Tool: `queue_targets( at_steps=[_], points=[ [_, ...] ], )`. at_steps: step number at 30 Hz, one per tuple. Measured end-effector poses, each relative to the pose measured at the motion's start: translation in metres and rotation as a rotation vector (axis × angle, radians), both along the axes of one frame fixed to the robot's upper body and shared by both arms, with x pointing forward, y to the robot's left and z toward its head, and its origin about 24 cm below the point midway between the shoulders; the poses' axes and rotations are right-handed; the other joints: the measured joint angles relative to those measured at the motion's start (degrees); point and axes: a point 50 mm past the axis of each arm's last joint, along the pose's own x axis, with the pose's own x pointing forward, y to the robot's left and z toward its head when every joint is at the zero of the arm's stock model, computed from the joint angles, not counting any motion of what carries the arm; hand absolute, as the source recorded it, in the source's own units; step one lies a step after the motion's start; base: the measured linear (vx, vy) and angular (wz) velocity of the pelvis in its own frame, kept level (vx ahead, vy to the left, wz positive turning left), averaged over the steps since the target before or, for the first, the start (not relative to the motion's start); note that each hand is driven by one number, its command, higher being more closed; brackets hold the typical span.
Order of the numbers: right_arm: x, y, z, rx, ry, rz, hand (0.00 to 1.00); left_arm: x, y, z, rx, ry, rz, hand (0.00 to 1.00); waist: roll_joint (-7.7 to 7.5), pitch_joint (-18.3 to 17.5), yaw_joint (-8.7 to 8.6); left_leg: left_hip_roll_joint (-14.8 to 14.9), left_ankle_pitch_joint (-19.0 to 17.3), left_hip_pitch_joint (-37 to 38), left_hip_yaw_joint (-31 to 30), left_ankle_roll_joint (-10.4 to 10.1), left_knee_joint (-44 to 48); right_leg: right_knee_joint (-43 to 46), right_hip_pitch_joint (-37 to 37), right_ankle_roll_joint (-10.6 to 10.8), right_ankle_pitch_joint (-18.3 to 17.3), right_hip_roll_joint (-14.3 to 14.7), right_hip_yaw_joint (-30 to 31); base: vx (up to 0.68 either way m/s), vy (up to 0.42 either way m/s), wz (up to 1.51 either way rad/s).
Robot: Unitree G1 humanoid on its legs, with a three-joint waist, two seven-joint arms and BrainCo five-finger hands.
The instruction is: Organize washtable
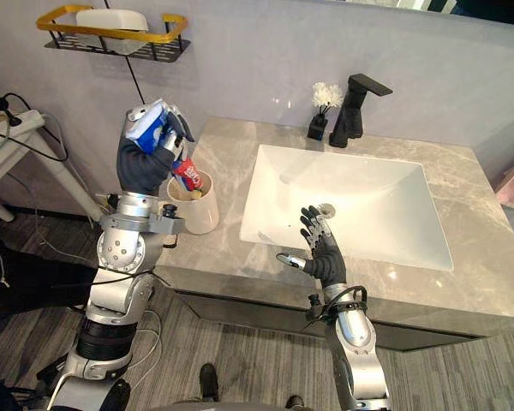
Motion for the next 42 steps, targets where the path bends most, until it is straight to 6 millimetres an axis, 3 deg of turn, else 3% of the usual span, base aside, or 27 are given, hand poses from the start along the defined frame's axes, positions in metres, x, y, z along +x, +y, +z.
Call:
queue_targets(
  at_steps=[11,12,30,41,42],
  points=[
    [-0.004,0.000,-0.003,-0.001,0.014,0.013,0.00,0.001,0.006,-0.006,0.009,0.031,0.034,1.00,-0.14,1.27,-0.02,-0.16,-0.04,-0.81,0.32,-0.03,0.22,0.02,-0.90,-0.07,0.06,0.03,0.17,0.01,0.006,-0.01],
    [-0.004,0.000,-0.003,-0.001,0.013,0.013,0.00,0.002,0.006,-0.007,0.012,0.039,0.035,0.00,-0.09,1.31,-0.02,-0.15,-0.10,-0.81,0.33,-0.09,0.02,0.04,-0.89,-0.08,0.05,0.02,0.16,0.00,0.000,0.00],
    [-0.004,0.000,-0.002,-0.001,0.008,0.013,0.00,0.004,0.010,-0.012,0.027,0.061,0.055,0.00,0.88,2.02,-0.05,-0.17,-0.20,-0.26,0.74,-0.06,0.01,0.43,-0.72,-0.08,0.05,-0.17,0.43,0.00,0.001,0.00],
    [-0.005,-0.001,-0.005,0.007,0.029,0.013,0.00,0.005,0.026,-0.003,0.081,0.029,0.093,0.00,1.56,2.06,0.07,-0.33,-0.18,1.03,0.47,-0.04,0.01,0.76,0.48,-0.07,0.02,-0.66,0.09,0.00,0.008,0.02],
    [-0.005,-0.004,-0.006,0.020,0.039,0.004,0.00,0.002,0.043,0.007,0.058,-0.014,0.157,0.00,2.52,1.53,0.05,-0.46,-0.16,1.35,-0.18,-0.02,0.02,0.73,1.19,-0.07,0.01,-0.70,-0.58,-0.02,0.033,0.17]
  ],
)
